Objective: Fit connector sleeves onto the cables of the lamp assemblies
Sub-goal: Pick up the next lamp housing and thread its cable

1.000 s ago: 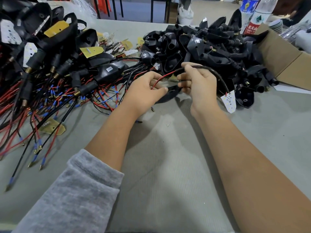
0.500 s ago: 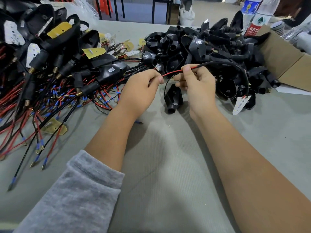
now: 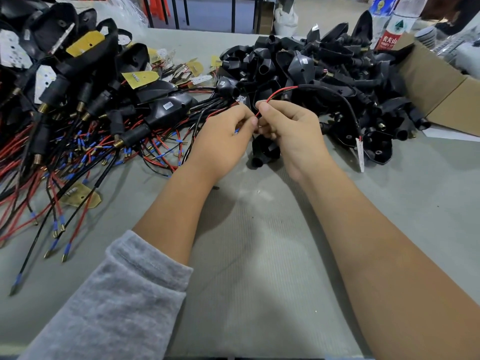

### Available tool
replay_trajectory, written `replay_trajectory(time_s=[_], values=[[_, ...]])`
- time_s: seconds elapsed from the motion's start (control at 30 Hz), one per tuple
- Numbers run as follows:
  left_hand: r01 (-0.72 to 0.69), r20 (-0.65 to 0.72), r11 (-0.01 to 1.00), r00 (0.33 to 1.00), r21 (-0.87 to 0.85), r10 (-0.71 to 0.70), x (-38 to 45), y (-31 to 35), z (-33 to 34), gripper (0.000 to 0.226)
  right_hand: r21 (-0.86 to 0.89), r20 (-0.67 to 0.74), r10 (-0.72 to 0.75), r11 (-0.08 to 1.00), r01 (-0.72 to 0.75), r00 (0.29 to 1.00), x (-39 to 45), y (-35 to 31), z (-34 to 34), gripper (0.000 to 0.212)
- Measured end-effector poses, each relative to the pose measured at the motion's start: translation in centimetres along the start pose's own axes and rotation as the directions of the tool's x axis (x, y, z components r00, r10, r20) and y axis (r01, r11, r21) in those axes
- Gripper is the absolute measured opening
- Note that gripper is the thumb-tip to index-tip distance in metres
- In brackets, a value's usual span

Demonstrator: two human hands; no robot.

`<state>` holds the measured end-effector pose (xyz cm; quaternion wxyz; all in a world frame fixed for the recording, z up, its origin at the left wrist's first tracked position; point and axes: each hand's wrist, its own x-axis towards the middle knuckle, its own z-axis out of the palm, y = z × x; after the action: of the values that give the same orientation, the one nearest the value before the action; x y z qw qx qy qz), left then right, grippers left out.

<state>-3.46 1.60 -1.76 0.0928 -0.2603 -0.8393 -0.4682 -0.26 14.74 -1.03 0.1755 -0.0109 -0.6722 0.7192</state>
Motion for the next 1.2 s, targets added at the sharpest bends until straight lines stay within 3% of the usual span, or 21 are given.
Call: replay_trajectory(time_s=[0.2,0.4,0.57,0.77,0.97,1.03,1.1,1.13,1.2], values=[[0.109,-0.019,0.948,0.993,-0.298,-0.120,0.1,0.7,-0.2,0.022,0.083,-0.020,0.004,0.997,-0.002,1.000,-0.2,-0.3,0.1,0.009],[0.253,0.041,0.800,0.960,-0.543,-0.276,0.5,0.8,-0.3,0.019,0.168,-0.092,-0.007,0.986,0.023,0.996,-0.4,-0.6,0.4,0.013],[0.224,-0.033,0.773,0.953,-0.594,-0.302,0.6,0.3,-0.5,0.010,0.200,-0.085,-0.003,0.980,0.020,0.996,-0.4,-0.6,0.2,0.014],[0.166,-0.008,0.848,0.980,-0.504,-0.197,0.4,0.0,-0.2,0.012,-0.065,-0.037,-0.048,0.997,0.045,0.998,-0.3,0.0,0.1,0.009],[0.191,-0.005,0.788,0.971,-0.585,-0.239,0.5,-0.2,-0.3,0.016,-0.259,-0.065,-0.123,0.961,0.102,0.990,0.1,0.4,-0.2,0.006],[0.195,-0.037,0.864,0.970,-0.465,-0.239,0.5,-0.3,0.1,0.017,-0.285,-0.098,-0.129,0.954,0.096,0.987,0.2,0.6,0.0,0.009],[0.137,-0.093,0.982,0.984,-0.132,-0.149,0.3,-0.6,0.3,0.026,-0.303,-0.177,-0.128,0.950,0.069,0.976,0.4,0.8,0.1,0.016],[0.078,-0.080,0.997,0.994,-0.005,-0.079,0.2,-0.7,0.4,0.033,-0.301,-0.221,-0.129,0.952,0.058,0.967,0.5,0.9,0.0,0.020],[-0.022,0.050,0.998,0.999,0.059,0.019,-0.2,-0.4,0.3,0.045,-0.313,-0.300,-0.137,0.949,0.038,0.944,0.8,1.1,-0.3,0.022]])
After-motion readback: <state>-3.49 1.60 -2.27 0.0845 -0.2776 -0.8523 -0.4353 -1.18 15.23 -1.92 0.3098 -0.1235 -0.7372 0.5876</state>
